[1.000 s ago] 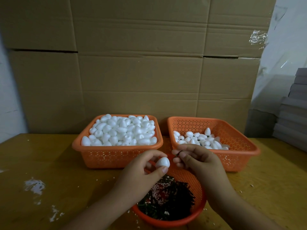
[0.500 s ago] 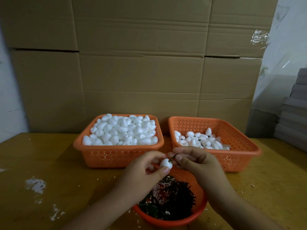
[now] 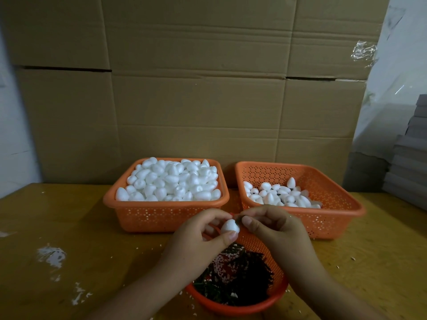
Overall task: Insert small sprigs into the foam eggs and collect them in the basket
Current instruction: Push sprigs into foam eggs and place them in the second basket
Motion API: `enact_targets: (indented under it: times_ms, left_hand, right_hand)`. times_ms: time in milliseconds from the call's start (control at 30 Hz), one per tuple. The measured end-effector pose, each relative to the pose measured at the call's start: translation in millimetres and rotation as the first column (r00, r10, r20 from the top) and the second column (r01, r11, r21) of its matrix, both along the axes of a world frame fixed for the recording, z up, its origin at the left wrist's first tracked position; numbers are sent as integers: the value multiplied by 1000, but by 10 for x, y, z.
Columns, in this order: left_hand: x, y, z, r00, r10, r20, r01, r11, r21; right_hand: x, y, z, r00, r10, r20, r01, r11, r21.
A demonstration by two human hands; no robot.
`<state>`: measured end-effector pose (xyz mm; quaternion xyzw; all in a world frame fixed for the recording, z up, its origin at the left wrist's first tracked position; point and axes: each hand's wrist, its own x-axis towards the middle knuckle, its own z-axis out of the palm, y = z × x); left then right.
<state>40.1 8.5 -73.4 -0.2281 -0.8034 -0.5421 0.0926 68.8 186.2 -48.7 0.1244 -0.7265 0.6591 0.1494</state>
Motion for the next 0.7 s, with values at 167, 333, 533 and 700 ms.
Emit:
enact_targets:
  times_ms: [167,333,533,700]
  left_hand:
    - [23,-5,33,1000,-12,2,12,999,30]
    - [25,-10,33,1000,-2,3,2,1000,26]
    - [40,-5,63,1000,3,2,-3,999,51]
    - [51,-3,87,999,6,41,-9,998,70]
  right_hand:
    - [-13,-2,7,998,-66,6,66,995,69]
    - [-12,2,7,995,-96,12,93,982,165]
    - [-21,4,-30,995,-102,-12,103,970,222]
    - [-29,-3,-59,994,-107,-28,110,980,167]
